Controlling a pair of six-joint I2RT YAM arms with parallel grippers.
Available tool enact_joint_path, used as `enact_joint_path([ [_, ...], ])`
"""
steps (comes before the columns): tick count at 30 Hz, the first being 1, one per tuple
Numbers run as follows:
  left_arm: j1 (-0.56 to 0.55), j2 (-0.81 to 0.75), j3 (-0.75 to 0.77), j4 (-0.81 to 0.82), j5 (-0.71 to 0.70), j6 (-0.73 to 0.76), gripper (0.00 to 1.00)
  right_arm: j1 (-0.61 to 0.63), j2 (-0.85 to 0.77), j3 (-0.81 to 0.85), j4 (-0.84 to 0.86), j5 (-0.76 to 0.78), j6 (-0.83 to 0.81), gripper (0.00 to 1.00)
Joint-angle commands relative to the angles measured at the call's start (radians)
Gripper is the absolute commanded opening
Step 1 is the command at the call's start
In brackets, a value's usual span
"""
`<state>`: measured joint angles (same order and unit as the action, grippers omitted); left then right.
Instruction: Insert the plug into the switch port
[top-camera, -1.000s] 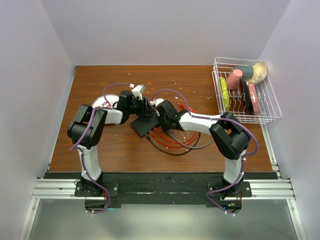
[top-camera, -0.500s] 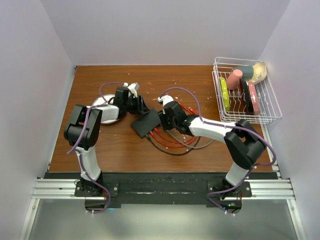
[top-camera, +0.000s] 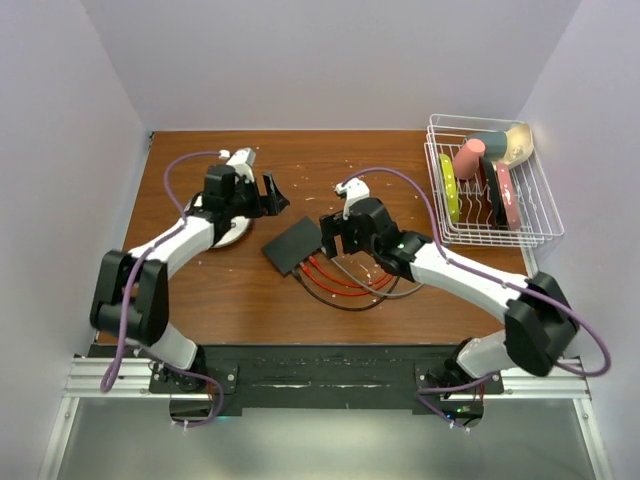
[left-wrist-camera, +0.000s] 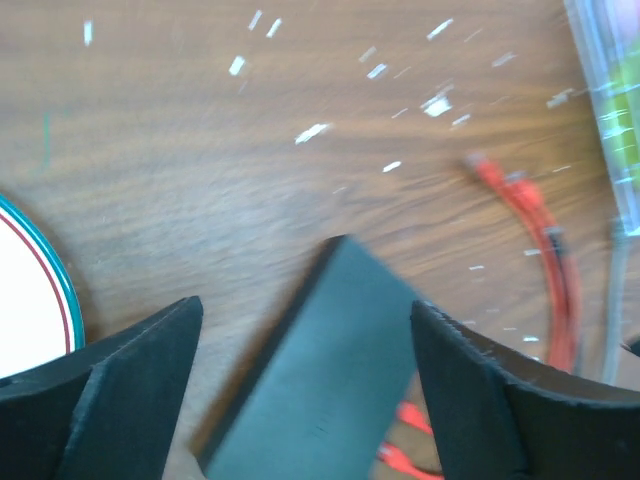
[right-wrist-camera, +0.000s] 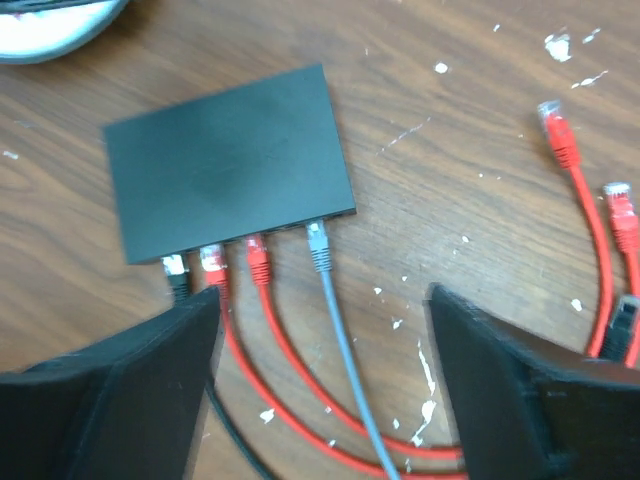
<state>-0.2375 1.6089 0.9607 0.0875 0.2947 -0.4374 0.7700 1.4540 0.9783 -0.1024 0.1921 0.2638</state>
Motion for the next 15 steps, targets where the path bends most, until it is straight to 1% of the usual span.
enact_joint_path([
  [1, 0.003, -0.157, -0.060, 0.026, 0.038, -0.011, 0.95, -0.003, -0.131, -0.039, -0.032, 0.021, 0.014, 0.98],
  [2, 0.003, -0.184, -0.079, 0.031, 0.043, -0.015, 1.00, -0.003, -0.153, -0.047, -0.036, 0.023, 0.014, 0.99],
  [6, 0.003, -0.320, -0.190, 0.055, 0.057, -0.043, 1.00, -0.003, -0.282, -0.093, -0.063, 0.033, 0.008, 0.99],
  [7, 0.003, -0.378, -0.209, 0.057, 0.064, -0.052, 1.00, -0.003, -0.305, -0.099, -0.083, 0.035, 0.008, 0.99],
  [9, 0.003, -0.434, -0.255, 0.057, 0.063, -0.057, 1.00, -0.003, -0.371, -0.119, -0.100, 0.049, 0.014, 0.99],
  [10, 0.003, -0.487, -0.269, 0.049, 0.054, -0.058, 1.00, -0.005, -0.391, -0.127, -0.111, 0.050, 0.017, 0.99],
  [13, 0.003, -0.573, -0.301, 0.017, 0.031, -0.057, 1.00, -0.005, -0.461, -0.153, -0.128, 0.067, 0.025, 0.99],
  [15, 0.003, -0.598, -0.307, -0.005, 0.011, -0.058, 1.00, -0.005, -0.486, -0.167, -0.129, 0.070, 0.029, 0.99],
])
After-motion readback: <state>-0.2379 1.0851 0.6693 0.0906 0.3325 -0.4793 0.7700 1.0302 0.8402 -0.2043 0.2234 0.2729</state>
